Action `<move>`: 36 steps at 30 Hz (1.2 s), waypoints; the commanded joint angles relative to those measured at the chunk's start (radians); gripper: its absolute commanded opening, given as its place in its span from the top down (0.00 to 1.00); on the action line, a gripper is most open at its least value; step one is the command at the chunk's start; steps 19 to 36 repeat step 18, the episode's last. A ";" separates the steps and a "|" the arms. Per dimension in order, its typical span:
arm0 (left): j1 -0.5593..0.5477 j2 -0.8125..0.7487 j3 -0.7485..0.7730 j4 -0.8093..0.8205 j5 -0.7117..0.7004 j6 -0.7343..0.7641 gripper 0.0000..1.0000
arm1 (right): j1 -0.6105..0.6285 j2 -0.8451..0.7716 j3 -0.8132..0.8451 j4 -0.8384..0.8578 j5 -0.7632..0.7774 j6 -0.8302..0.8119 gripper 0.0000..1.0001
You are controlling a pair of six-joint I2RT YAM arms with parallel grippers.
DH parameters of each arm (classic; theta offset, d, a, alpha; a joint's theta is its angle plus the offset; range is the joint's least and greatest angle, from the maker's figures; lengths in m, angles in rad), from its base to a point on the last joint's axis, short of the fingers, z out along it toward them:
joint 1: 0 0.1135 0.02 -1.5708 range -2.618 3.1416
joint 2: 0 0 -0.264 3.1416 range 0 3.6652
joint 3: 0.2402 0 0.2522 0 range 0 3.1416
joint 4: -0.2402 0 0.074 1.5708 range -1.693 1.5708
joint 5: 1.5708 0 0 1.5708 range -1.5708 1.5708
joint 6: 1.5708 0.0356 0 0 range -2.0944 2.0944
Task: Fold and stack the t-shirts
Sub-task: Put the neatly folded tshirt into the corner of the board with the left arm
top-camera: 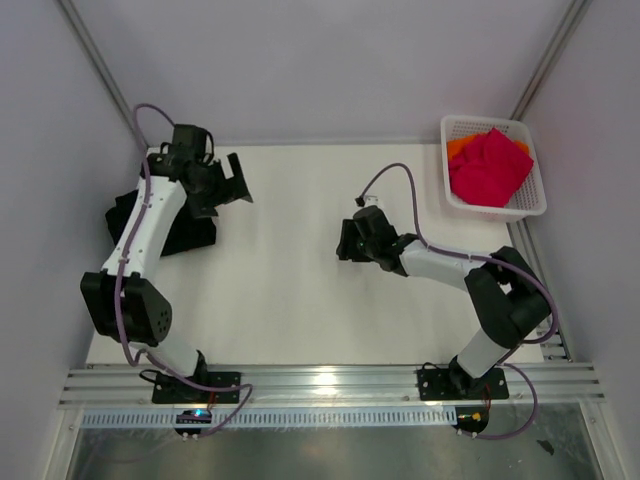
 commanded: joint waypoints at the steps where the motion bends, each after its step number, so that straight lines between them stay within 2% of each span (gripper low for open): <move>1: -0.061 -0.040 -0.001 0.063 -0.022 -0.050 0.01 | -0.004 -0.018 0.042 -0.011 0.008 -0.008 0.45; 8: -0.095 -0.129 -0.055 0.168 0.133 -0.157 0.01 | 0.002 -0.082 -0.009 -0.024 0.002 -0.008 0.45; 11: -0.093 -0.159 -0.052 0.196 0.153 -0.176 0.01 | 0.010 -0.125 -0.055 -0.010 0.010 -0.003 0.45; 15: -0.093 -0.155 -0.032 0.193 0.153 -0.170 0.01 | 0.011 -0.146 -0.098 -0.001 0.028 0.002 0.45; 18: -0.093 -0.143 -0.031 0.173 0.111 -0.153 0.01 | 0.011 -0.151 -0.102 0.002 0.033 0.002 0.45; 36: -0.093 -0.143 -0.031 0.173 0.111 -0.153 0.01 | 0.011 -0.151 -0.102 0.002 0.033 0.002 0.45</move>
